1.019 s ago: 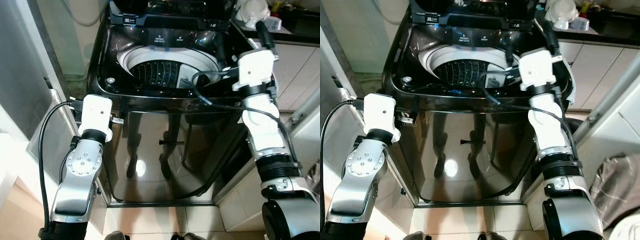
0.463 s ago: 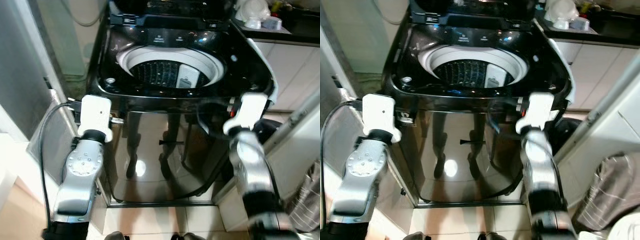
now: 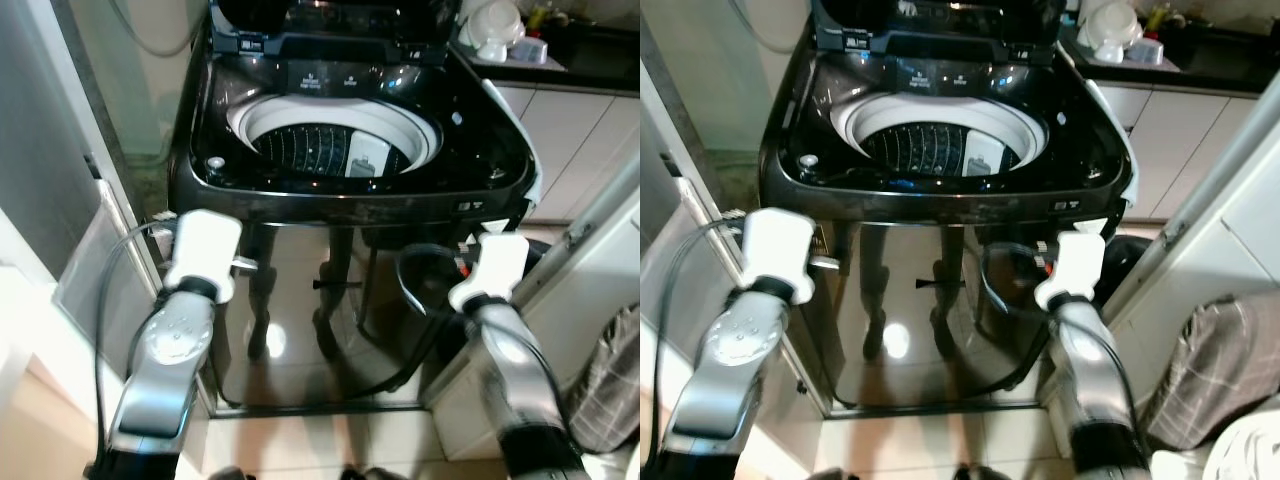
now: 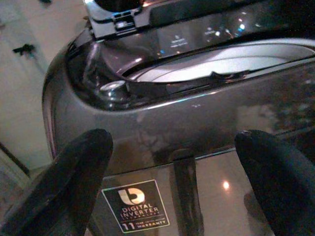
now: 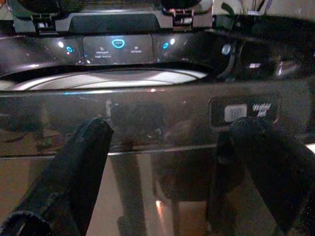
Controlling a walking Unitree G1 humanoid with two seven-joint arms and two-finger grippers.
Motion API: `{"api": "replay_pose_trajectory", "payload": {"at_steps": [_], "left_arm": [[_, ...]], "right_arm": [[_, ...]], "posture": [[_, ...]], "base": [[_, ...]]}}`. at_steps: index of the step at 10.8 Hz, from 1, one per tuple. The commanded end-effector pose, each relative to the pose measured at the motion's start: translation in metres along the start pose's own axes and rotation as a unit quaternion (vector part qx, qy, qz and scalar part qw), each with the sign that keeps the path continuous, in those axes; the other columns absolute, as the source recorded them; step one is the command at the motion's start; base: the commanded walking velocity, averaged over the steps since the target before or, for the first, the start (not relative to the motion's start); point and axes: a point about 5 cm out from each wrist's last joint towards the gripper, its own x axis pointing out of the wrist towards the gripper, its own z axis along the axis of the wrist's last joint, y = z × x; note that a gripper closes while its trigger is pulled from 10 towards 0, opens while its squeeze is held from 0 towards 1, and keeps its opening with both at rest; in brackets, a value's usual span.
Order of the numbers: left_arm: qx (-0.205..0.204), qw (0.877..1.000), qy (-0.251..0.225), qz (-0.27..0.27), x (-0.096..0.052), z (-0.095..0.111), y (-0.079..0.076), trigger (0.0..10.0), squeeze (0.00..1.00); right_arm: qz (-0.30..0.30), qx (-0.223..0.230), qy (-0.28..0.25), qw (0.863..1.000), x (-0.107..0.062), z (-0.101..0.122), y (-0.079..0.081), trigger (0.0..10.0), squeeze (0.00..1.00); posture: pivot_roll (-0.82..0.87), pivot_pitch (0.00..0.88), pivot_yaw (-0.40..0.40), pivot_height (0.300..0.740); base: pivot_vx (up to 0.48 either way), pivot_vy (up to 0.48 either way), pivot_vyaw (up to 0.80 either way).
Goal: Clothes washing
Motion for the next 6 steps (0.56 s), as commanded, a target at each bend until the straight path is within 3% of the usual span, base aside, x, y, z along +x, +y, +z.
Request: {"api": "replay_pose_trajectory", "payload": {"at_steps": [1,6], "left_arm": [[0.007,1.0,0.002,-0.015,0.002,0.001,0.004,10.0,0.0],[-0.036,0.999,-0.01,-0.017,0.01,-0.003,0.005,10.0,0.0]], "right_arm": [[-0.009,0.006,-0.001,1.0,0.002,0.001,0.0,10.0,0.0],[0.01,0.002,-0.008,1.0,0.012,0.004,0.015,10.0,0.0]], "posture": [[0.0,0.0,-0.008,0.74],[-0.02,0.0,-0.002,0.74]], "base": [[0.0,0.0,0.0],[0.0,0.0,0.0]]}}
